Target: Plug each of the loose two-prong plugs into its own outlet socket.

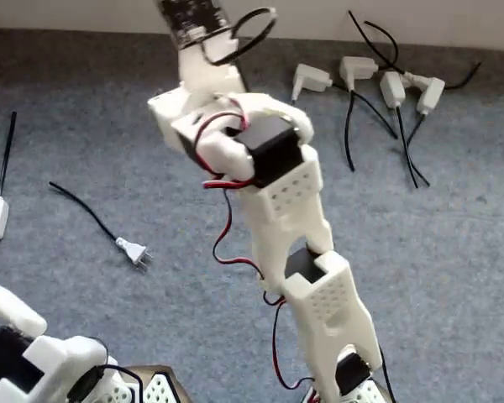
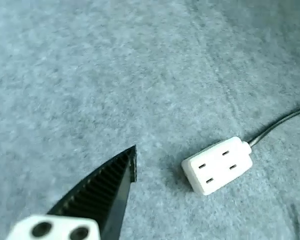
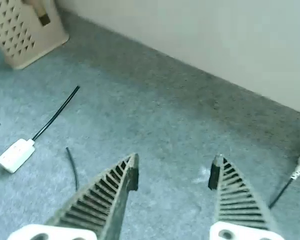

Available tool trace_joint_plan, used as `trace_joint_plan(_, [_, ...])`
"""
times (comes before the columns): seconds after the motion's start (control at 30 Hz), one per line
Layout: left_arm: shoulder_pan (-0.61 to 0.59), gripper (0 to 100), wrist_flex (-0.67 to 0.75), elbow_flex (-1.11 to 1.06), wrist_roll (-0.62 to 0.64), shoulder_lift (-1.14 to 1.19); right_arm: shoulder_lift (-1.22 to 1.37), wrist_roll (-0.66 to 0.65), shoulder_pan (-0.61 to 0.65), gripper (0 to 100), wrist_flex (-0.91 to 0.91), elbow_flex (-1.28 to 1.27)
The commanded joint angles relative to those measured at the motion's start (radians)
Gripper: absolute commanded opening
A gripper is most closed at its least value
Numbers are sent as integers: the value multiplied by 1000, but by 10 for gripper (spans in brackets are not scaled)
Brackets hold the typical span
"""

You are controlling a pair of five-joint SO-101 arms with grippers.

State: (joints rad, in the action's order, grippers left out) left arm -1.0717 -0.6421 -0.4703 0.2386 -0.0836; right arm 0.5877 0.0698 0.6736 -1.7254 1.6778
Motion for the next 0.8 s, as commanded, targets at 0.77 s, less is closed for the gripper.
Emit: trace_joint_plan(0.77, [150,347,-585,974,-812,757,-77,0,-97,230,-36,84])
